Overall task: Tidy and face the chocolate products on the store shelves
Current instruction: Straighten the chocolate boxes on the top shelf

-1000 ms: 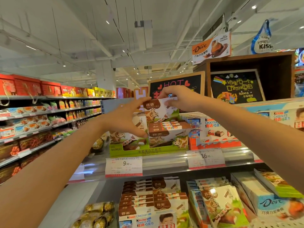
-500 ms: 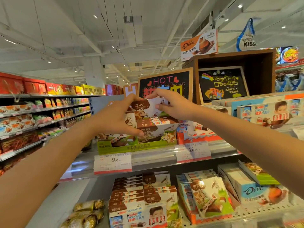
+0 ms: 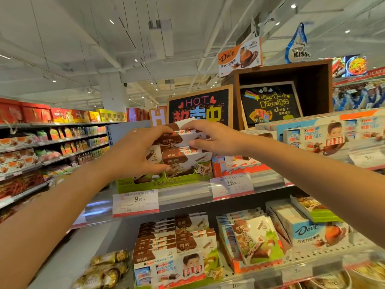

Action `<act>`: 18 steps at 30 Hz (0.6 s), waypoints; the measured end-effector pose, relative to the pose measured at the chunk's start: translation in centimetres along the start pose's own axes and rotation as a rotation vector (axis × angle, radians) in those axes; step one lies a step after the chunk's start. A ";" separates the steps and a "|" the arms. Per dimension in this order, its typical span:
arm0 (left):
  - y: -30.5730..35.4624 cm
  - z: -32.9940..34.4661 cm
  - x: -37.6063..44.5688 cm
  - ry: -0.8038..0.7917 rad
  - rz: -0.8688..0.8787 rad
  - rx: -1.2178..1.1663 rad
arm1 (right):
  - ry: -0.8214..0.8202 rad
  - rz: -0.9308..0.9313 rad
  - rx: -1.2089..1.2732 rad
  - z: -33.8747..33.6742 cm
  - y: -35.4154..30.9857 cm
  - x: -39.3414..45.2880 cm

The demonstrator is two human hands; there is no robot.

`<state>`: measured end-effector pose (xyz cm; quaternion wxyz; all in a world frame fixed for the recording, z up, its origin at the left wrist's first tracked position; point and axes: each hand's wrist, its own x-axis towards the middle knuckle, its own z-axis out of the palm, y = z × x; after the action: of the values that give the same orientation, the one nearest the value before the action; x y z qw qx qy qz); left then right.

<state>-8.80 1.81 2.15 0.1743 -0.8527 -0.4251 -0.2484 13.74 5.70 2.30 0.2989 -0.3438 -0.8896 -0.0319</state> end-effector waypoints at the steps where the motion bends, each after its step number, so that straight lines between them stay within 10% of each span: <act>1: 0.2 -0.1 0.0 0.008 0.011 -0.003 | 0.009 0.004 -0.007 -0.2 0.0 -0.2; 18: 11.3 3.9 11.0 0.140 0.050 -0.252 | 0.223 0.221 0.007 -12.2 10.7 -11.7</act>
<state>7.12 4.33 4.32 0.1012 -0.8587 -0.3562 -0.3542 33.53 3.67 4.25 0.3986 -0.4329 -0.8078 -0.0338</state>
